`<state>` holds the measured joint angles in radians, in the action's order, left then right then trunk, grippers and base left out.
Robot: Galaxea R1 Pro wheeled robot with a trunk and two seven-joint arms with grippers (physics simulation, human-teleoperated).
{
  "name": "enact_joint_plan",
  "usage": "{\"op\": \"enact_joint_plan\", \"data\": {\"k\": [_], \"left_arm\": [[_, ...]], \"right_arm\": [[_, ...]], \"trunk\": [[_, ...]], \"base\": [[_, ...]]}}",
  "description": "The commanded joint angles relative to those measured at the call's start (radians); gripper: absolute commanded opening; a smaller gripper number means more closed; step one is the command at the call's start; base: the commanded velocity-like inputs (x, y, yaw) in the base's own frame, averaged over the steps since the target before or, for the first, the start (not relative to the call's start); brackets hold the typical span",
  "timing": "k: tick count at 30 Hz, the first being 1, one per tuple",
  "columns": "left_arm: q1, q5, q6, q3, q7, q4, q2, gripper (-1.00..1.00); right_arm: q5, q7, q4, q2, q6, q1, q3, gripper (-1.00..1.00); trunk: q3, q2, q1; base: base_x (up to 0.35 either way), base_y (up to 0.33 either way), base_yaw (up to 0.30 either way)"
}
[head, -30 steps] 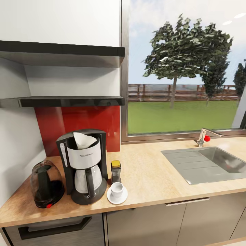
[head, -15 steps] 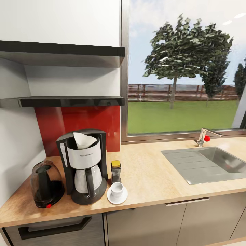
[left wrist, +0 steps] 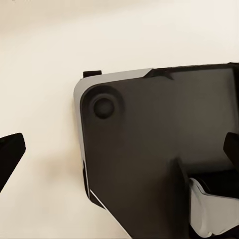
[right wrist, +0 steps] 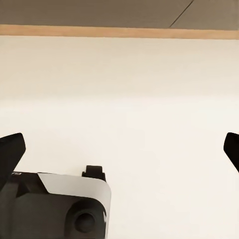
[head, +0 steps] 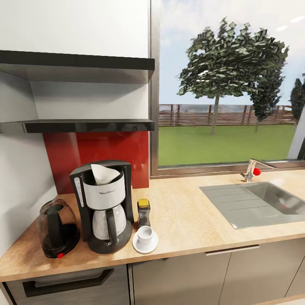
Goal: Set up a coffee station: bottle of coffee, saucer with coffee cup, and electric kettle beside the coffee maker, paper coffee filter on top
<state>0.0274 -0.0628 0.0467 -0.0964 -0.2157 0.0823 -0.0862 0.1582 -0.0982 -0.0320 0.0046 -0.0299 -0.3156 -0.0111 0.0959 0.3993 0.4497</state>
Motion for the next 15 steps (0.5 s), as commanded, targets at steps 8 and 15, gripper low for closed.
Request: {"op": "enact_joint_plan", "data": {"k": [8,15], "left_arm": [[0.001,-0.006,0.004,-0.011,-0.002,-0.002,-0.001,1.00],[0.001,-0.005,0.004,-0.009,-0.002,-0.001,0.000,1.00]], "right_arm": [[0.009,-0.005,0.001,0.001,-0.002,0.000,-0.002,1.00],[0.009,-0.005,0.001,0.001,-0.002,0.000,-0.001,1.00]], "trunk": [[0.000,0.001,0.000],[0.000,0.001,0.000]], "base": [[0.000,0.000,0.000],[0.000,0.000,0.000]]}}
